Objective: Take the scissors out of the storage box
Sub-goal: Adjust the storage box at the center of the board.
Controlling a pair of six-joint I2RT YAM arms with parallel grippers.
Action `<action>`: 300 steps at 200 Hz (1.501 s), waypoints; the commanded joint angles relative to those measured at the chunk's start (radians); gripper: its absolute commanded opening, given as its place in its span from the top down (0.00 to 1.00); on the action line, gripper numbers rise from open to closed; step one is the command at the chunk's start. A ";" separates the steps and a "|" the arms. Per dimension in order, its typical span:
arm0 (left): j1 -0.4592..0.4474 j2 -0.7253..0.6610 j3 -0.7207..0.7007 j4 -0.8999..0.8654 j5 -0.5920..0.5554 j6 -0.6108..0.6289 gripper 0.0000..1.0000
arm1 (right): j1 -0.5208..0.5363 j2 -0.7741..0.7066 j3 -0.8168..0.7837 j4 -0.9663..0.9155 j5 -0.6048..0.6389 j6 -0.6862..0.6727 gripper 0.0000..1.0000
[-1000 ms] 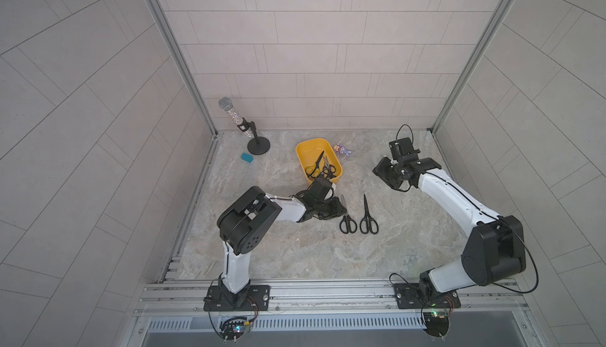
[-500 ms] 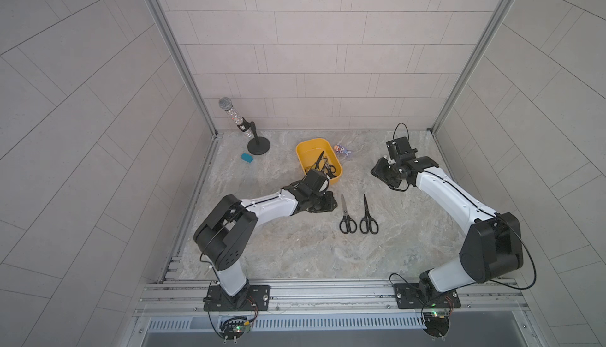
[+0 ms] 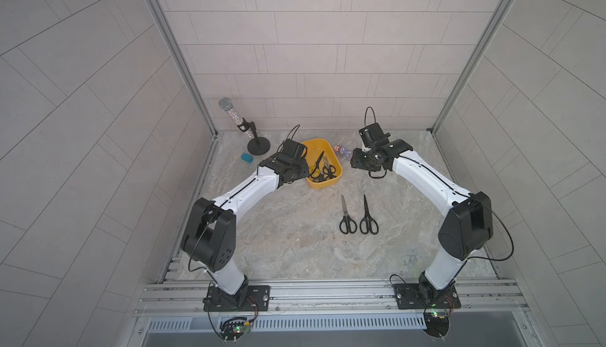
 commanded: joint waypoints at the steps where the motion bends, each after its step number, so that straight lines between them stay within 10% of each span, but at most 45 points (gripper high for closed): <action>1: -0.001 0.107 0.108 -0.133 -0.092 0.093 0.69 | 0.018 0.039 0.067 -0.058 0.035 -0.063 0.49; 187: 0.043 0.423 0.413 -0.265 0.005 0.113 0.71 | 0.081 0.177 0.248 -0.098 0.031 -0.101 0.49; 249: 0.045 0.445 0.402 -0.254 0.082 0.138 0.96 | 0.116 0.321 0.395 -0.149 0.025 -0.108 0.52; 300: 0.047 0.393 0.342 -0.245 0.062 0.141 0.92 | 0.153 0.415 0.481 -0.229 0.035 -0.069 0.55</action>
